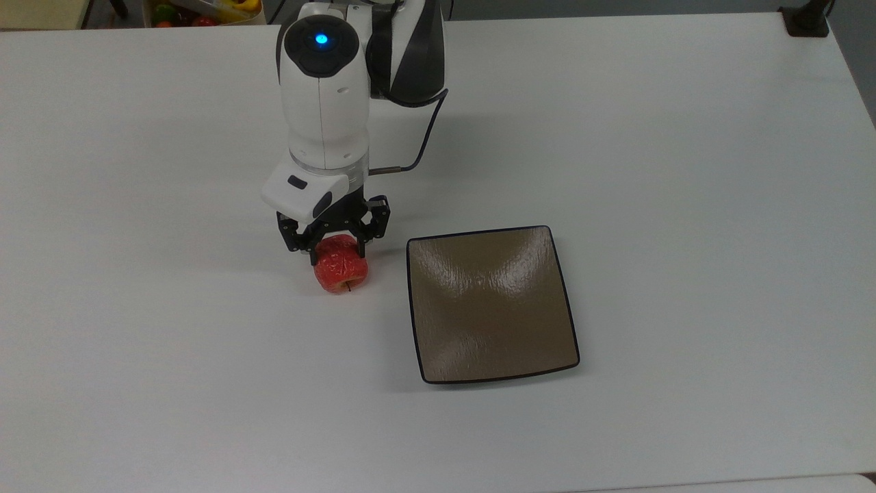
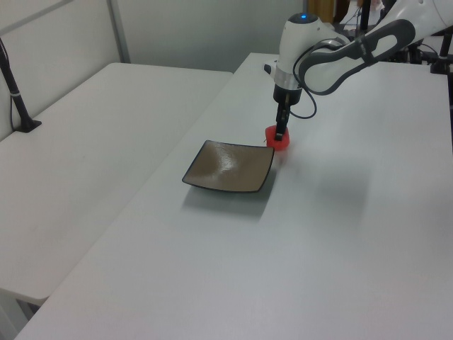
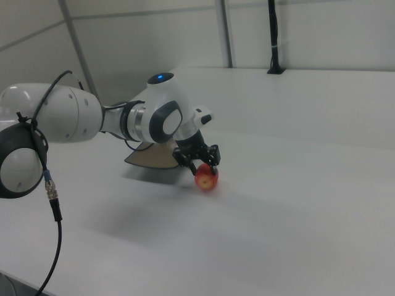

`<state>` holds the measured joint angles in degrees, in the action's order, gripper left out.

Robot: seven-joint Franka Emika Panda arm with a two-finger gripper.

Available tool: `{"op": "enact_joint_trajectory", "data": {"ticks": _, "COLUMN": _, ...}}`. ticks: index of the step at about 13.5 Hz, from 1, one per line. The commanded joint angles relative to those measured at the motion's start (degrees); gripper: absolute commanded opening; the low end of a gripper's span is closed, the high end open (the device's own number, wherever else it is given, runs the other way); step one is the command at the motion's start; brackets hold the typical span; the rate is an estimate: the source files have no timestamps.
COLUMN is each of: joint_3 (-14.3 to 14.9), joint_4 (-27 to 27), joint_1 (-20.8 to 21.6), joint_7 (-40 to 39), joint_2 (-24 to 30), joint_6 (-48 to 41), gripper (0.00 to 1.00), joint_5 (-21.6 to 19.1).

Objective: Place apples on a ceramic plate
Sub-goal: 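Lower the open gripper down around the red apple, then lift the apple and carry it over the dark square plate, then lower the apple onto the plate and open the gripper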

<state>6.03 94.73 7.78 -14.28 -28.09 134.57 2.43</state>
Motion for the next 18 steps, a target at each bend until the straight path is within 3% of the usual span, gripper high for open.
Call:
{"op": "enact_joint_trajectory", "data": {"ticks": 1, "joint_3": 0.21, "joint_4": -1.56, "joint_1": 0.13, "joint_7": 1.45, "joint_2": 1.54, "joint_6": 0.78, "gripper": 0.44, "joint_5": -0.93}}
{"op": "enact_joint_trajectory", "data": {"ticks": 5, "joint_3": -1.01, "joint_4": -4.64, "joint_1": 0.74, "joint_7": 4.96, "joint_2": 2.86, "joint_6": 0.78, "gripper": 0.45, "joint_5": -0.94}}
{"op": "enact_joint_trajectory", "data": {"ticks": 8, "joint_3": -3.91, "joint_4": -5.61, "joint_1": 1.18, "joint_7": 6.28, "joint_2": 2.69, "joint_6": 0.87, "gripper": 0.45, "joint_5": -0.85}}
{"op": "enact_joint_trajectory", "data": {"ticks": 11, "joint_3": -4.36, "joint_4": -5.87, "joint_1": 4.25, "joint_7": 8.12, "joint_2": 2.08, "joint_6": 0.87, "gripper": 0.47, "joint_5": -0.50}}
{"op": "enact_joint_trajectory", "data": {"ticks": 12, "joint_3": -4.62, "joint_4": -5.87, "joint_1": 5.04, "joint_7": 8.83, "joint_2": 1.81, "joint_6": 0.87, "gripper": 0.51, "joint_5": -0.15}}
{"op": "enact_joint_trajectory", "data": {"ticks": 13, "joint_3": -5.49, "joint_4": -5.79, "joint_1": 5.31, "joint_7": 8.92, "joint_2": 1.72, "joint_6": 0.87, "gripper": 0.65, "joint_5": 0.03}}
{"op": "enact_joint_trajectory", "data": {"ticks": 14, "joint_3": -6.11, "joint_4": -5.70, "joint_1": 5.32, "joint_7": 8.92, "joint_2": 1.72, "joint_6": 0.78, "gripper": 0.90, "joint_5": 0.20}}
{"op": "enact_joint_trajectory", "data": {"ticks": 15, "joint_3": -6.20, "joint_4": -5.52, "joint_1": 5.32, "joint_7": 8.92, "joint_2": 1.72, "joint_6": 0.78, "gripper": 1.00, "joint_5": 0.81}}
{"op": "enact_joint_trajectory", "data": {"ticks": 18, "joint_3": -6.20, "joint_4": -5.43, "joint_1": 5.23, "joint_7": 8.83, "joint_2": 1.72, "joint_6": 0.78, "gripper": 1.00, "joint_5": 1.44}}
